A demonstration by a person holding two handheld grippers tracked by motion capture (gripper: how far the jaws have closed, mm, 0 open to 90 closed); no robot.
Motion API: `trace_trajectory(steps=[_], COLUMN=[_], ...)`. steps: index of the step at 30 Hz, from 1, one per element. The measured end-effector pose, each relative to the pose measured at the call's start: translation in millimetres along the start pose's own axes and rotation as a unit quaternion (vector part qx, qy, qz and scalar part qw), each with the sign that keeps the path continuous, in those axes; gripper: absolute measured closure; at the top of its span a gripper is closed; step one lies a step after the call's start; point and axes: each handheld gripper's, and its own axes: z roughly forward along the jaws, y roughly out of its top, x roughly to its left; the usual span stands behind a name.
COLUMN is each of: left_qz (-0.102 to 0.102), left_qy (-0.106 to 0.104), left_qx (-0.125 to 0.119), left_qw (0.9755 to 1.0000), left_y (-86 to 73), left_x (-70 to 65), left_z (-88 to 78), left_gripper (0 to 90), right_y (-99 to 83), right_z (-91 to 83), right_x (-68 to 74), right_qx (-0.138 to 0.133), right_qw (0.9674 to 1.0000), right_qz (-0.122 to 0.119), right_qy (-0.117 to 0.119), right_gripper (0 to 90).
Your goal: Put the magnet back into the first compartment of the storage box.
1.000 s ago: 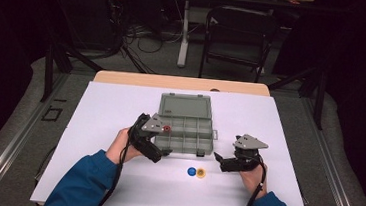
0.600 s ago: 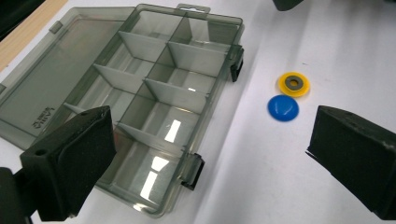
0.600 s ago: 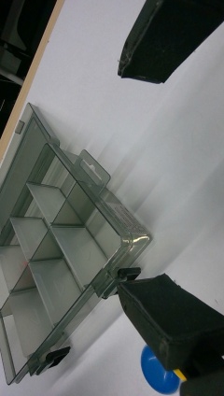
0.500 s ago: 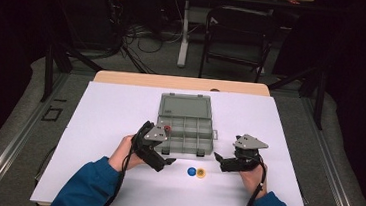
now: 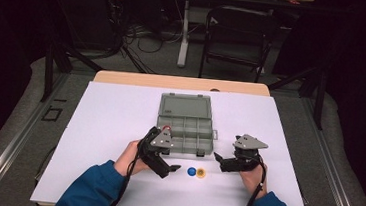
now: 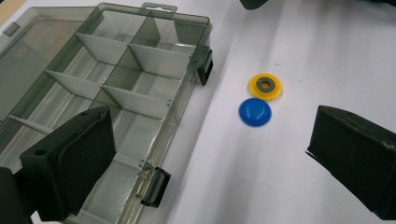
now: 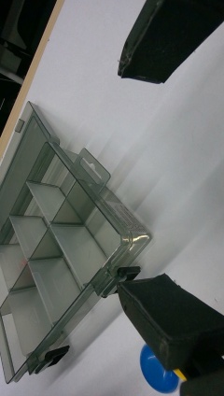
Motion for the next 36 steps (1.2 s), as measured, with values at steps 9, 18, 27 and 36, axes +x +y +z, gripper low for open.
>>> trace_trajectory(steps=[9,18,27,36], left_qz=[0.007,0.008,0.020,0.027], left_qy=[-0.007,-0.016,-0.028,-0.040], left_qx=[0.005,0.007,0.019,0.030], left_qw=[0.9999,0.9998,0.9993,0.9984], left_y=[1.4,1.6,2.6,3.5], left_x=[-8.0,-15.2,-22.5,-25.7], left_z=[8.1,18.5,29.1,41.9], left_gripper=[0.2,0.1,2.5,16.4], right_y=[0.0,0.0,0.1,0.1], right_z=[-0.1,-0.2,0.0,-0.1], right_x=[-0.2,-0.4,-0.2,-0.2], right_qx=[0.000,0.000,0.001,0.001], right_qw=[1.0000,1.0000,1.0000,1.0000], right_qz=[0.000,-0.001,-0.001,-0.002], right_qy=[-0.001,-0.001,-0.001,-0.001], right_gripper=[0.0,0.0,0.0,0.0])
